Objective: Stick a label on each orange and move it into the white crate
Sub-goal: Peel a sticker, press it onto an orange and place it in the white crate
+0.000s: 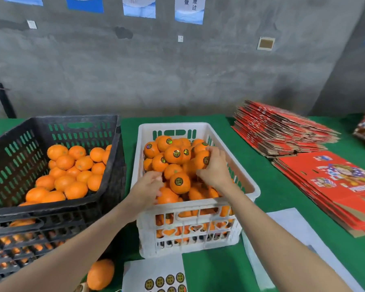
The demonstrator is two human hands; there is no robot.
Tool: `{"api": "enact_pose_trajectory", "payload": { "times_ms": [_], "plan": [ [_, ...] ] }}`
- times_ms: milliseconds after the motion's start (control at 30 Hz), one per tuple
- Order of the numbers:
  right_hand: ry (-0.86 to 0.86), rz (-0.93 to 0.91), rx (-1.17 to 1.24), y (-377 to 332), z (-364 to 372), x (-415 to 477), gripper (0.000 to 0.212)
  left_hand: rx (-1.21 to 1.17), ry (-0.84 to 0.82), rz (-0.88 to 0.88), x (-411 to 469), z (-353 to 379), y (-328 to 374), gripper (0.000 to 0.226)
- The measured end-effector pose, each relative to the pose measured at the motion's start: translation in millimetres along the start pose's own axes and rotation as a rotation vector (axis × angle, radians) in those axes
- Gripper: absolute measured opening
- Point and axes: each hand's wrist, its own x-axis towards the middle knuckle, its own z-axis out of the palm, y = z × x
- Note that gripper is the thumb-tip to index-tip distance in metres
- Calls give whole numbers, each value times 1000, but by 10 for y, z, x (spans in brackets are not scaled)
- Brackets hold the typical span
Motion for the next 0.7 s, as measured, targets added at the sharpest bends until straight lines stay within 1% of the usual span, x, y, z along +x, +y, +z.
{"api": "enact_pose_trajectory", "payload": {
  "times_ms": [100,233,300,333,367,400,467,500,533,600,667,700],
  "plan": [
    [-119,35,-59,112,64,177,74,11,-7,-17,17,-6,-17,22],
    [-337,34,-321,82,155,244,75,34,-15,-12,11,-27,2,21],
    [-367,38,-410,6,172,225,77,34,-24,-21,-18,-39,11,22],
    [-353,30,-438,-51,166,211,78,30,-27,-22,-37,-43,17,22],
    [-304,1,-444,-128,156,196,76,26,-28,-16,-56,-52,25,22],
    [-215,-60,-411,-220,156,178,70,24,-25,-2,-81,-72,40,22],
    [-4,-252,-229,-476,212,114,51,13,8,69,-123,-171,86,22],
    [68,-347,-116,-637,268,64,41,10,46,122,-133,-261,112,22],
    [103,-431,-17,-806,344,6,34,10,94,178,-143,-384,136,20],
    [102,-554,113,-1131,546,-127,26,20,190,262,-141,-721,155,18],
    [39,-630,185,-1421,795,-226,23,7,263,271,-86,-1150,127,18],
    [-8,-654,208,-1554,926,-244,22,40,288,247,-40,-1386,87,18]
  ]
}}
